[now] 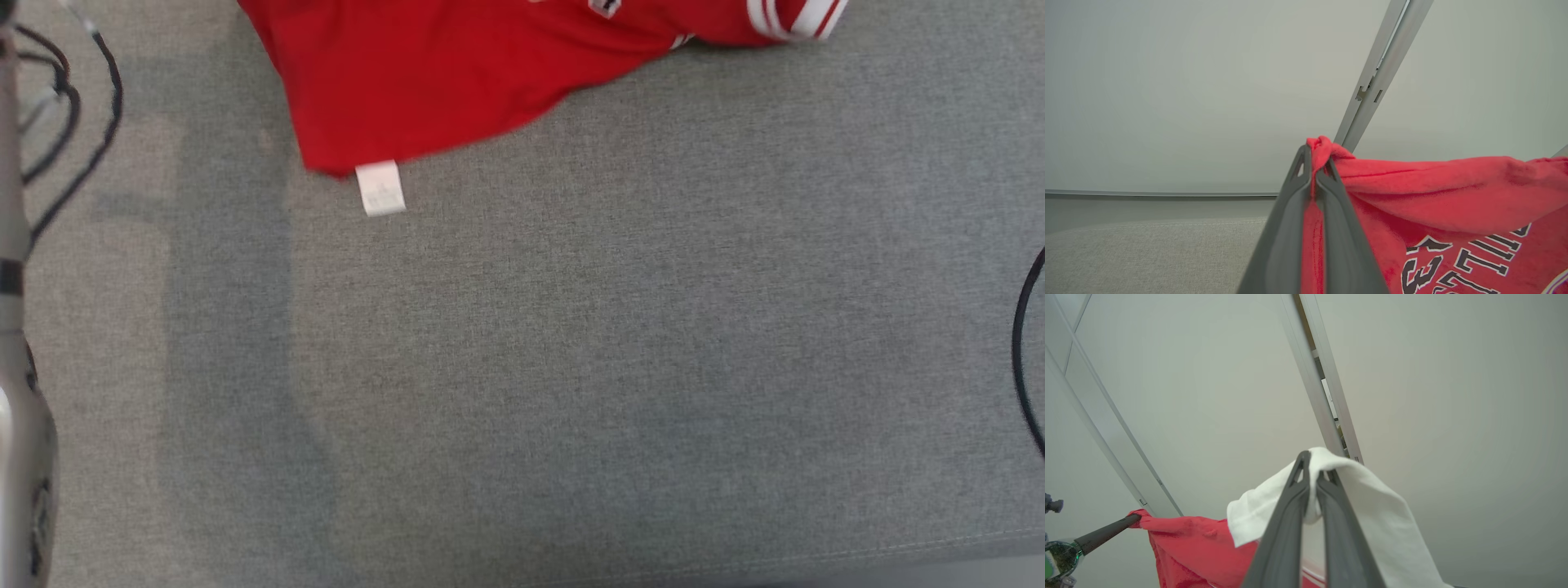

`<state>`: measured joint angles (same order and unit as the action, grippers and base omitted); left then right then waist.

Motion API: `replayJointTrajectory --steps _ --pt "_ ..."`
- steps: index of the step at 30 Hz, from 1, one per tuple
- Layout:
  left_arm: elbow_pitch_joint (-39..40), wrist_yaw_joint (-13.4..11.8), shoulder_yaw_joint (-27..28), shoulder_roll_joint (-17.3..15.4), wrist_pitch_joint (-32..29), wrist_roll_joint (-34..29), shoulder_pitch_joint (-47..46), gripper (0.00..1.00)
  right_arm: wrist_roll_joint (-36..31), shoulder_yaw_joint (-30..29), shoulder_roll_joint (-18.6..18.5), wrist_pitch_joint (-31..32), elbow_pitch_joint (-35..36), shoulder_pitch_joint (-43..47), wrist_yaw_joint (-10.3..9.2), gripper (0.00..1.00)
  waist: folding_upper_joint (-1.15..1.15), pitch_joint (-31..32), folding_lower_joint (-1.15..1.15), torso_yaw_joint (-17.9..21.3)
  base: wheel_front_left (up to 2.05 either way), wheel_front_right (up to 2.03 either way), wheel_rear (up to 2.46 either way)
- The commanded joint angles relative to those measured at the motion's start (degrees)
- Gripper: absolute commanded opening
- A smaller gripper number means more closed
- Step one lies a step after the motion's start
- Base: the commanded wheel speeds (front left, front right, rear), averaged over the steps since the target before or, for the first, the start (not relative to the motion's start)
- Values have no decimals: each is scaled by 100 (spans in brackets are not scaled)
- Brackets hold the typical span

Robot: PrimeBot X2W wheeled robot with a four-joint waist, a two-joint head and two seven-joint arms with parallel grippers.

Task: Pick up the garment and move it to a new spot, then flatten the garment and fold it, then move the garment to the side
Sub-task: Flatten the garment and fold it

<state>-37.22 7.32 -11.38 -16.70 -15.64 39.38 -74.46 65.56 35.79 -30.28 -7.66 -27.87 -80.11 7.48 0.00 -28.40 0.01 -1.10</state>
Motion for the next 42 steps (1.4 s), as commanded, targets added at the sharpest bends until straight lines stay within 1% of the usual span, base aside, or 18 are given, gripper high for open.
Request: replayJointTrajectory --steps 1,7,11,13,15,17,20,22,27,30,33,36,40,42 --pt "-149 18 73 30 -22 88 -381 0 -11 39 -39 12 -120 -396 2 0 0 -280 -1 -72 0 0 0" --pt "-751 -83 172 -24 12 72 -1692 0 93 102 -23 126 -604 -1880 2 0 0 -482 -1 -126 0 0 0" --pt "-1085 -61 194 -71 62 76 -2355 0 72 236 -67 157 -793 -2637 1 0 0 -545 -1 -116 0 0 0" --pt "-1241 -39 155 -81 75 91 -2539 0 92 388 -32 206 -853 -2812 2 0 0 -554 -1 -87 0 0 0" --pt "-1376 -18 102 -43 9 176 -2573 0 107 557 -41 221 -883 -2899 1 0 0 -524 -1 -58 0 0 0" --pt "-1470 11 37 -73 -13 217 -2497 0 187 681 -105 143 -856 -2864 2 0 0 -485 -1 -33 0 0 0" --pt "-1611 20 -142 -146 -55 265 -2203 0 296 968 -216 102 -795 -2553 1 0 0 -376 -1 7 0 0 0" --pt "-1547 25 -352 -197 -137 377 -1940 0 406 1134 -382 31 -698 -2355 1 0 0 -269 -1 20 0 0 0" --pt "-1221 22 -898 -444 -382 735 -1023 0 698 1562 -792 14 -451 -1572 1 0 0 165 -1 41 0 0 0" --pt "-890 22 -1257 -667 -640 1056 -368 0 956 1839 -1058 111 -196 -979 1 0 0 560 -1 56 0 0 0" --pt "-556 23 -1537 -925 -980 1394 259 0 1231 2179 -1293 374 145 -403 1 0 0 979 -1 90 0 0 0" --pt "-133 23 -1797 -1288 -1441 1739 967 0 1561 2519 -1623 758 602 158 1 0 0 1462 -1 136 0 0 0" --pt "367 17 -1975 -1732 -2014 2146 1956 0 1956 2939 -2018 1256 1132 863 -2 0 0 2047 -1 196 0 0 0" --pt "649 3 -2009 -1899 -2255 2346 2437 0 2135 3131 -2230 1512 1355 1172 -2 0 0 2269 -1 217 0 0 0"
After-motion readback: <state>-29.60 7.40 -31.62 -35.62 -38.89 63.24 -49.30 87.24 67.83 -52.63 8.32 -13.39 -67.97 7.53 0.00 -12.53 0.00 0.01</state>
